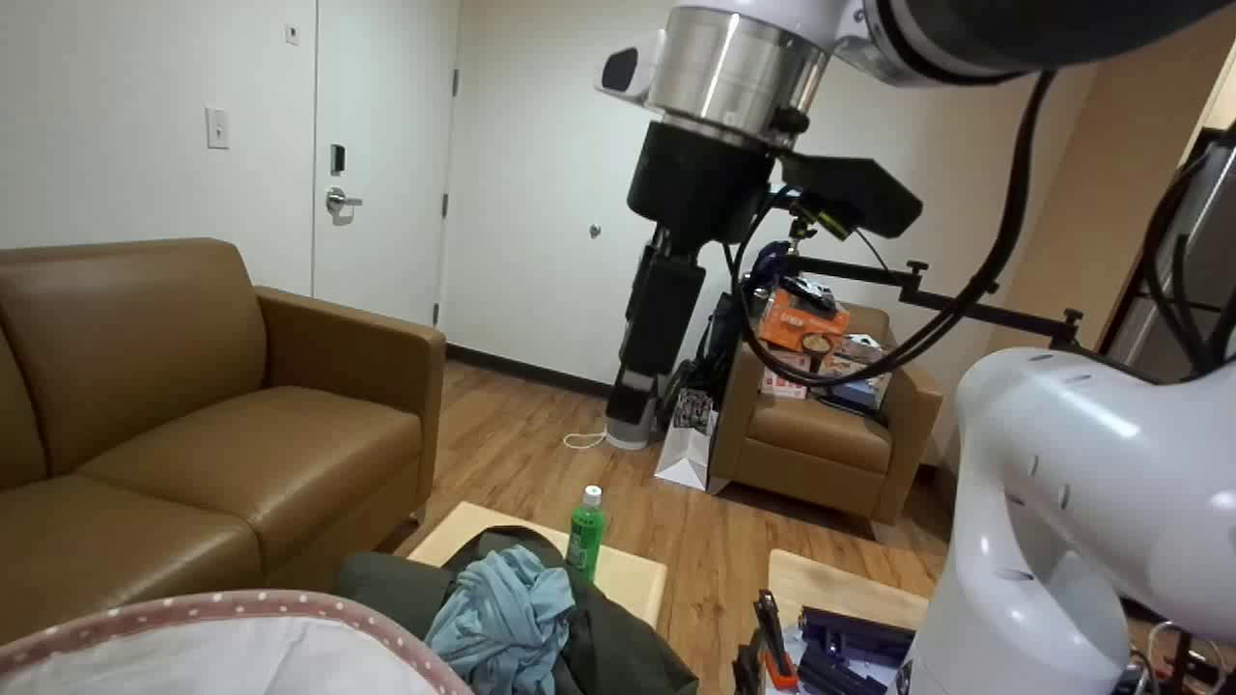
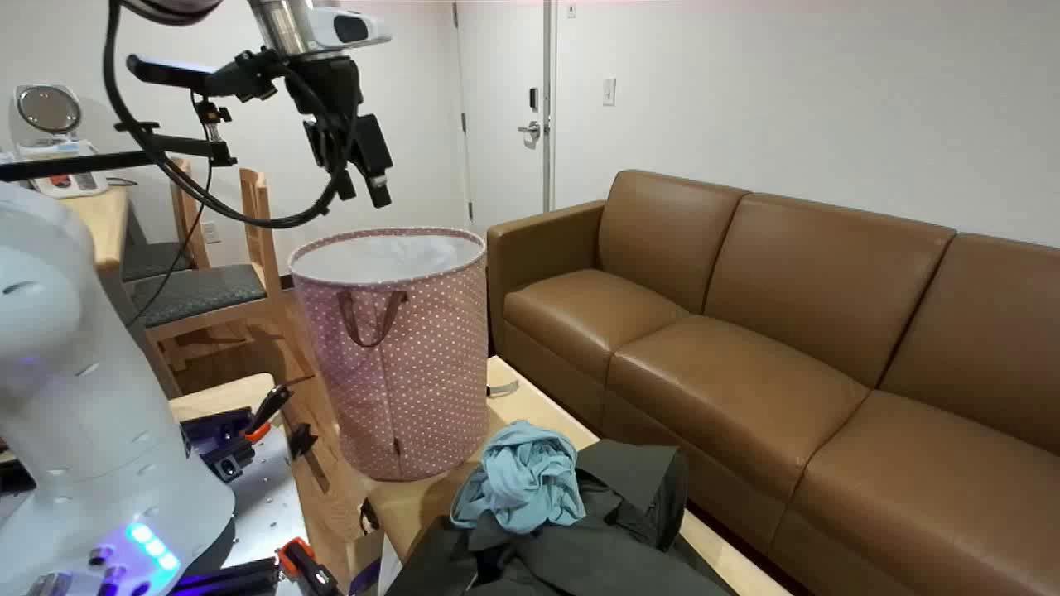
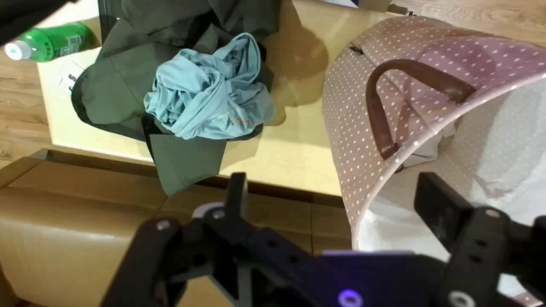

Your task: Put the blue shirt in the laundry bag

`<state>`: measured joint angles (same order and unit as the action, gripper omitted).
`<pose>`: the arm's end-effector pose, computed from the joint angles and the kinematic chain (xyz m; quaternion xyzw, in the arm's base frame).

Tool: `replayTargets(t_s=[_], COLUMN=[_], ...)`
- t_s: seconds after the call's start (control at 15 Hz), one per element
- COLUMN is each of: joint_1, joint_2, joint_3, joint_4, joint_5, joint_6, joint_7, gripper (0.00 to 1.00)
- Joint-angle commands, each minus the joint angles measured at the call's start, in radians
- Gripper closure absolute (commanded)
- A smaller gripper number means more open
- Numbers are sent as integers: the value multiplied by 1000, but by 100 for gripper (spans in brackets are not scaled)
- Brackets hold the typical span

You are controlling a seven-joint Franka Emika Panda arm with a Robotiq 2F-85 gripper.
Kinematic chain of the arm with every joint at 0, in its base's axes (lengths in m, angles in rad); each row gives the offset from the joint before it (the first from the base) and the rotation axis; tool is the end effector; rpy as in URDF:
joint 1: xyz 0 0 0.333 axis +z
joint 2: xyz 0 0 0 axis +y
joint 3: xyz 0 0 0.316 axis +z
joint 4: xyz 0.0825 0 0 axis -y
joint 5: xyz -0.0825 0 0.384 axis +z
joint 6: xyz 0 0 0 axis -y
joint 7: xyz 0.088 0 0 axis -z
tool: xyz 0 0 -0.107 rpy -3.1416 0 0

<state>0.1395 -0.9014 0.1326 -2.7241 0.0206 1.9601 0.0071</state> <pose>0.2873 0.0822 0.4818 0.9911 0.1071 0.0710 0.0342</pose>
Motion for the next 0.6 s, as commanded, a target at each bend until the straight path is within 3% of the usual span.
replayTargets(t_s=[0.0,0.53], joint_1=[3,-21], joint_2=[1,14], joint_3=[-3,-32], joint_4=[2,27], joint_5=[-3,-21], joint_6=[-3,8], joint_7=[2,-14], gripper=[0,0])
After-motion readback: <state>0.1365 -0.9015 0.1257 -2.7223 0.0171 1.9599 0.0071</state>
